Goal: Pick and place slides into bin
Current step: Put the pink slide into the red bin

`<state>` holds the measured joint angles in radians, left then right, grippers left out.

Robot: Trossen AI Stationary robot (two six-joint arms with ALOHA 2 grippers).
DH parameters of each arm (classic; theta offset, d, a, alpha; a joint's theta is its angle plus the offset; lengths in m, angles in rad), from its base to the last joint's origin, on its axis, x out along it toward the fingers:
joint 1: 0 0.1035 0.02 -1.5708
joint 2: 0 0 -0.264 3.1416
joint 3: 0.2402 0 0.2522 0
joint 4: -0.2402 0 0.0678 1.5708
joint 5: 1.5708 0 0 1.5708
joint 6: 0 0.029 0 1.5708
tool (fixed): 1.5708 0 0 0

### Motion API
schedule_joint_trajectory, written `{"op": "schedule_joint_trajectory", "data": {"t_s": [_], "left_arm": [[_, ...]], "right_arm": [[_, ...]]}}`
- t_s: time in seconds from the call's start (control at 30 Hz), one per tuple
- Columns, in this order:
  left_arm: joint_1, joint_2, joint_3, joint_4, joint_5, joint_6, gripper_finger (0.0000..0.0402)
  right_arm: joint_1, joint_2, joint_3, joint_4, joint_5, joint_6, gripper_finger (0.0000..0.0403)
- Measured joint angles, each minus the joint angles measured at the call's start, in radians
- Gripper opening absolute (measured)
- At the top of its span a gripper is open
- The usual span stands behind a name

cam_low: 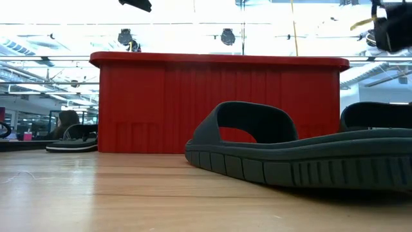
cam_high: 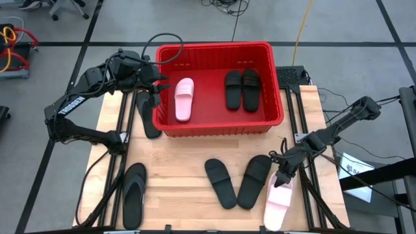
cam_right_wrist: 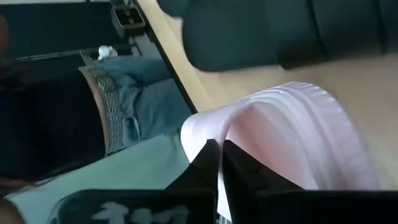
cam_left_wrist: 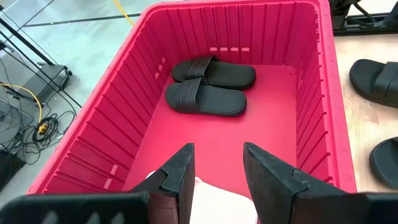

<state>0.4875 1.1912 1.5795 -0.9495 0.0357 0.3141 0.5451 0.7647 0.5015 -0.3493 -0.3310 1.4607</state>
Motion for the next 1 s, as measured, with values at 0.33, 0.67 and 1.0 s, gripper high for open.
{"op": "schedule_joint_trajectory", "data": {"t_s": [0.33,0.67,1.0], "left_arm": [[0.0,0.0,0.0,0.0,0.0,0.0,0.0134],[0.0,0.0,0.0,-0.001,0.0,0.024,0.0134],[0.0,0.0,0.0,-0.001,0.0,0.024,0.0134]], "right_arm": [[-0.002,0.0,0.25,-0.171,0.304,-0.183,0.0],[-0.102,0.022,0.36,-0.081,0.433,-0.45,0.0],[-0.359,0.036,0.524,-0.05,0.467,-0.805,0.0]]}}
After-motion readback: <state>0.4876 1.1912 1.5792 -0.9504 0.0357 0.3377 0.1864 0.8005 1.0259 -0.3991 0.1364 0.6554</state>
